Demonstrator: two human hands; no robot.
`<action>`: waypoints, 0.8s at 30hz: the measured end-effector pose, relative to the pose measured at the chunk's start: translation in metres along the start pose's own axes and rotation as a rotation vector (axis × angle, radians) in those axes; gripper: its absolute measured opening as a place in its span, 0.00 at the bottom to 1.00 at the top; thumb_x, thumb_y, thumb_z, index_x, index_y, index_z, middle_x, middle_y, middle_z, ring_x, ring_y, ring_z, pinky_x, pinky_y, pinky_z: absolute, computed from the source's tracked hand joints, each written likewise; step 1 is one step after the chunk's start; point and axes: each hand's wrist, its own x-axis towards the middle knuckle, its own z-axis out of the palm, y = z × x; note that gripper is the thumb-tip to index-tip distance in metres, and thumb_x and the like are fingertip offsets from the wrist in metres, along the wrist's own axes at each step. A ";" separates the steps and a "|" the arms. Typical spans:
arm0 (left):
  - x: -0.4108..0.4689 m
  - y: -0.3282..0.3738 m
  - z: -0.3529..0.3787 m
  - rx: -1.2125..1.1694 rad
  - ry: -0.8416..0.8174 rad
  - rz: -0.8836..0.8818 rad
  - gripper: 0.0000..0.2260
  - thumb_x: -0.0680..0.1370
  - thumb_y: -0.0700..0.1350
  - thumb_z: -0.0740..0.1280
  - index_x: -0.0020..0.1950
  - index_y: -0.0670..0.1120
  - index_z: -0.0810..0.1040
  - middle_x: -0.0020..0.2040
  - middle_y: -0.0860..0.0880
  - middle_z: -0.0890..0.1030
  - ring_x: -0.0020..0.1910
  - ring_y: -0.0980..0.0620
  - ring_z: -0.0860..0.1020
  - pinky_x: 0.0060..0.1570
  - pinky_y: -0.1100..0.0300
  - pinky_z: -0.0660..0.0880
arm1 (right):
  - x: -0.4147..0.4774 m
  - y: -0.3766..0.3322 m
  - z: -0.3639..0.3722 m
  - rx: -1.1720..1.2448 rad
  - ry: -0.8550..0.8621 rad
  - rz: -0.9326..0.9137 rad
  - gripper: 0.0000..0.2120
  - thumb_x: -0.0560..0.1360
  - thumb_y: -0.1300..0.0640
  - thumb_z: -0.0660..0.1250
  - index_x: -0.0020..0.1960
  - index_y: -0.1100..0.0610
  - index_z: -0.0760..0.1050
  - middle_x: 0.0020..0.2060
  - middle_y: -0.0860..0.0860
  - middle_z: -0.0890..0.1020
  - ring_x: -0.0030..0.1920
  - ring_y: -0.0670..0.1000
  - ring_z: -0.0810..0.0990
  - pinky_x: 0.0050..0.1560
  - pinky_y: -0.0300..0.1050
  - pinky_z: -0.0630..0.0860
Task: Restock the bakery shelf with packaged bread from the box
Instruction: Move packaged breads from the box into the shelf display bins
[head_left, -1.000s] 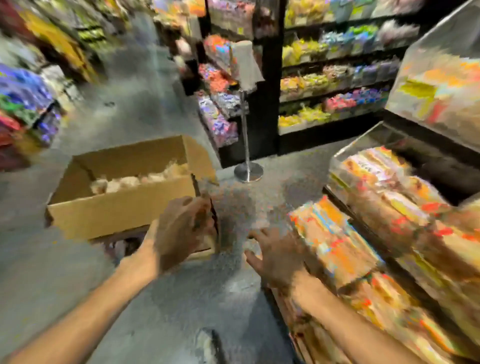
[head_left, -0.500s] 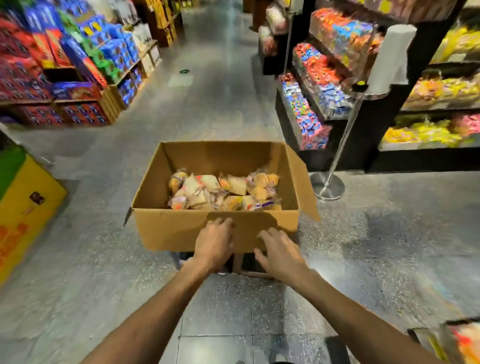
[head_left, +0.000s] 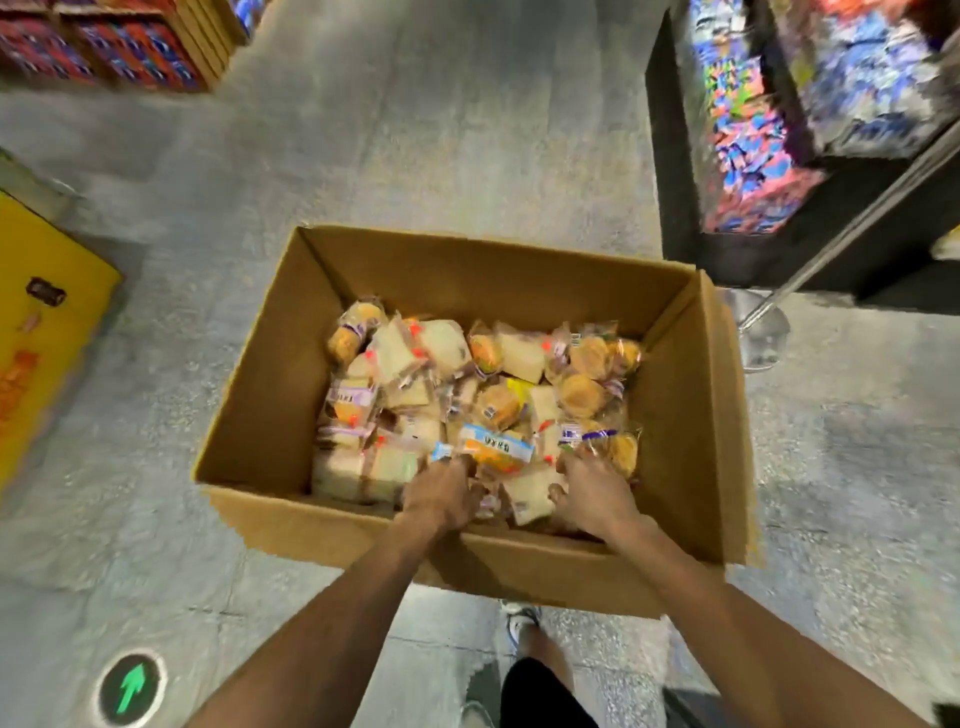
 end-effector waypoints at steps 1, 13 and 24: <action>0.018 -0.002 0.001 -0.031 -0.055 -0.029 0.17 0.79 0.52 0.64 0.66 0.48 0.73 0.62 0.43 0.79 0.61 0.41 0.77 0.59 0.48 0.75 | 0.018 0.008 0.002 0.010 -0.053 0.025 0.16 0.77 0.50 0.64 0.62 0.55 0.73 0.61 0.56 0.77 0.62 0.58 0.75 0.59 0.53 0.75; 0.173 -0.043 0.047 0.337 -0.259 0.077 0.33 0.76 0.51 0.71 0.76 0.48 0.60 0.79 0.47 0.59 0.76 0.44 0.61 0.69 0.47 0.67 | 0.141 0.040 0.074 -0.135 -0.403 -0.124 0.25 0.77 0.62 0.66 0.73 0.55 0.66 0.69 0.56 0.71 0.68 0.58 0.72 0.66 0.51 0.70; 0.184 -0.053 0.059 0.603 -0.484 0.150 0.37 0.68 0.73 0.67 0.70 0.53 0.69 0.69 0.48 0.73 0.70 0.44 0.68 0.71 0.36 0.55 | 0.163 0.020 0.119 -0.434 -0.425 -0.126 0.29 0.75 0.62 0.67 0.74 0.58 0.63 0.74 0.58 0.66 0.78 0.60 0.53 0.73 0.61 0.57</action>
